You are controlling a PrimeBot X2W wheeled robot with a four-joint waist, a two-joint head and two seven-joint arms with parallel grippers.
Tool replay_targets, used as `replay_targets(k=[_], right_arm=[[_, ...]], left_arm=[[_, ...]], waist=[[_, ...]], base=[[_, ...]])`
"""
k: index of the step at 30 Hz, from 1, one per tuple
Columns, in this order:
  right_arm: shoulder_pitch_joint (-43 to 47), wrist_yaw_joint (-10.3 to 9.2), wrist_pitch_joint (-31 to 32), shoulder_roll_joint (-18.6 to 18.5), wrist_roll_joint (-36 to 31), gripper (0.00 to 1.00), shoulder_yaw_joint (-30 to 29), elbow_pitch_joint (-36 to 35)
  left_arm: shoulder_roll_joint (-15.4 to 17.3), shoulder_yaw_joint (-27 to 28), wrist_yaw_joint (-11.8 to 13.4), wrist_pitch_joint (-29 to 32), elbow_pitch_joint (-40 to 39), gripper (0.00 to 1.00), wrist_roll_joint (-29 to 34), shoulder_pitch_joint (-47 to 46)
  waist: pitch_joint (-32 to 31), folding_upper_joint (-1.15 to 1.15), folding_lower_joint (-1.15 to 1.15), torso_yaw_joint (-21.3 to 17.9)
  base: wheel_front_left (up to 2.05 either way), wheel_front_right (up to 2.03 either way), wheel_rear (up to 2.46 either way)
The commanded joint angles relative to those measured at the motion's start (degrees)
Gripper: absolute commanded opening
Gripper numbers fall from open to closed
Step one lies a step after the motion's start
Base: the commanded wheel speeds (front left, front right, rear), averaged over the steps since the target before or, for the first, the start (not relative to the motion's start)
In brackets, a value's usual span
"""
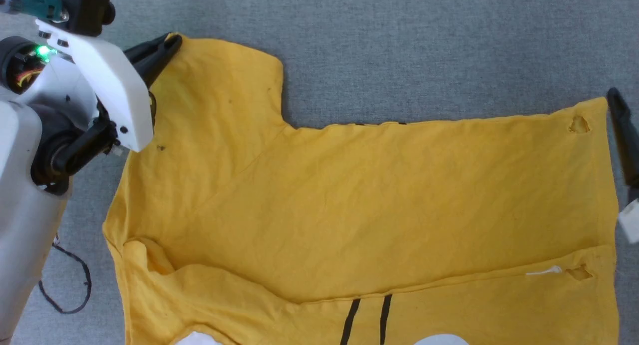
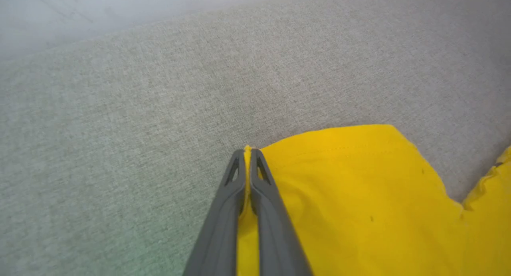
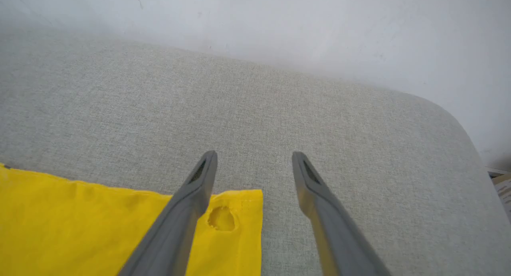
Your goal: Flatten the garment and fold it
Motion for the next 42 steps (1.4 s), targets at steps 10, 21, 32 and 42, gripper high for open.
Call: replay_targets(k=[10,21,32,42], right_arm=[[-5.38,-0.11,15.66,-6.89,5.86,1.0,0.55,7.37],[-5.86,-0.11,21.59,-6.26,8.1,0.0,2.2,9.67],[-6.7,-0.11,13.22,-7.54,6.63,0.0,0.29,9.47],[1.11,-0.11,6.38,-5.5,6.38,0.0,-2.87,6.69]], left_arm=[[0.0,0.4,-0.15,-0.63,-2.23,0.0,-1.21,0.85],[-0.55,0.57,0.03,-1.84,-1.56,0.0,-1.24,-0.14],[-0.37,4.64,0.79,-10.16,-1.86,0.0,-1.06,1.12],[0.65,8.11,1.43,-20.55,-9.8,0.0,-1.33,12.64]], waist=[[1.04,0.0,0.0,2.23],[1.54,0.0,0.0,3.55],[-2.87,0.0,0.0,3.82],[-10.96,0.0,0.0,5.06]], base=[[0.0,0.0,0.0],[0.0,0.0,0.0],[0.0,0.0,0.0],[0.0,0.0,0.0]])
